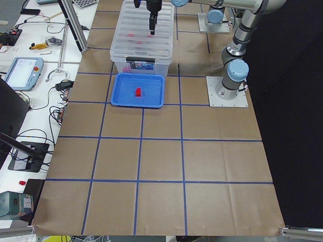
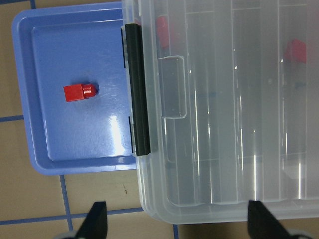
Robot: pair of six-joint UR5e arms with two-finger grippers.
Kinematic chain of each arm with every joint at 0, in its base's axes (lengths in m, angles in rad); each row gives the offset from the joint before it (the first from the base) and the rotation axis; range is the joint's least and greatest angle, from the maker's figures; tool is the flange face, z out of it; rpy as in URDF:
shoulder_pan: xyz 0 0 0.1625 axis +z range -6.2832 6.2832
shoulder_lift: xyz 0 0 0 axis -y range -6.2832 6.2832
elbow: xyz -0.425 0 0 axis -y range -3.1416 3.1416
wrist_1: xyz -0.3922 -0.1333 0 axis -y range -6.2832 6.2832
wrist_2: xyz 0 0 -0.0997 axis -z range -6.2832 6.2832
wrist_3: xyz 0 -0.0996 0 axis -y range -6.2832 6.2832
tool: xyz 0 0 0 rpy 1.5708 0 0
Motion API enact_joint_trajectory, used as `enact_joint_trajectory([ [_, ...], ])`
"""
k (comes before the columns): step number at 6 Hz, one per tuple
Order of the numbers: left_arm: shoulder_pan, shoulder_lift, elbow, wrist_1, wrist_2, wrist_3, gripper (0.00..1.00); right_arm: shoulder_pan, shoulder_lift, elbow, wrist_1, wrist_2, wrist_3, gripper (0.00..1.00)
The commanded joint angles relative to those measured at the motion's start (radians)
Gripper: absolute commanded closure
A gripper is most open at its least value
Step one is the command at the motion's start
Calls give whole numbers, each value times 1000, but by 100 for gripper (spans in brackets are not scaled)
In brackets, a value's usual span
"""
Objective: Place red block in blue tray from box
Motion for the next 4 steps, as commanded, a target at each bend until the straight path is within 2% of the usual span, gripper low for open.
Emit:
enact_joint_trajectory([
  [1,-2,-7,13,0,-1,0,2,169,10,-112,95,7,197,0],
  [3,-2,-9,12,0,2,-16,2,219,16,-140,108,-9,226,0],
  [4,-2,6,-4,0,0,-17,2,205,14,-158,173,-51,212,0],
])
